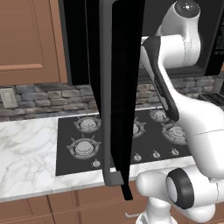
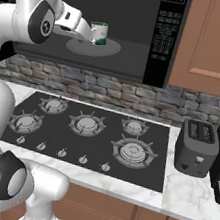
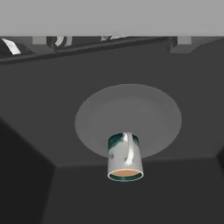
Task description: Pick the cup of tea, navigate to the dining table, and place it on the saucer.
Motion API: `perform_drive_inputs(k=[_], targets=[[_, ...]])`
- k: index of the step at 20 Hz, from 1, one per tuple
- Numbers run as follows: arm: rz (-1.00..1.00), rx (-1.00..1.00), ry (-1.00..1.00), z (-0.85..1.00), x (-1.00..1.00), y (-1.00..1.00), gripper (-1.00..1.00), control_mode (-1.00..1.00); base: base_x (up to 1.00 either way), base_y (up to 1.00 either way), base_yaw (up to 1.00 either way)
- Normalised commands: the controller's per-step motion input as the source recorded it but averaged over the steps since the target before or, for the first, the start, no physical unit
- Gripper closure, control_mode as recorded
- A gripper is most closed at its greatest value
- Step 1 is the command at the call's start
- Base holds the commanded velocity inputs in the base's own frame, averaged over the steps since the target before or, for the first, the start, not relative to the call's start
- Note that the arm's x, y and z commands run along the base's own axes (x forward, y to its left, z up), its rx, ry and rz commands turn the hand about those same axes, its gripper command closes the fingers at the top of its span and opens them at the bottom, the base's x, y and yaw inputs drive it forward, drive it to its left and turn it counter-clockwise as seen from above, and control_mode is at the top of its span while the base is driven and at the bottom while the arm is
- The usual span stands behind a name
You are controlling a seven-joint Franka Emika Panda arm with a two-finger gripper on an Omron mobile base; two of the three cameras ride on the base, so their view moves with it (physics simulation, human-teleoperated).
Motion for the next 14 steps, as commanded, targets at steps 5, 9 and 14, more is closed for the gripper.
perform_drive_inputs(k=[5,9,14], targets=[[-0.04,0.00,0.00,-0.24,0.46,0.00,-1.00,-1.00,0.00,0.00,0.00],[0.00,0.01,0.00,0.00,0.85,0.00,-1.00,-1.00,0.00,0.00,0.00],[0.00,0.00,0.03,-0.01,0.76,0.00,-1.00,-1.00,0.00,0.00,0.00]])
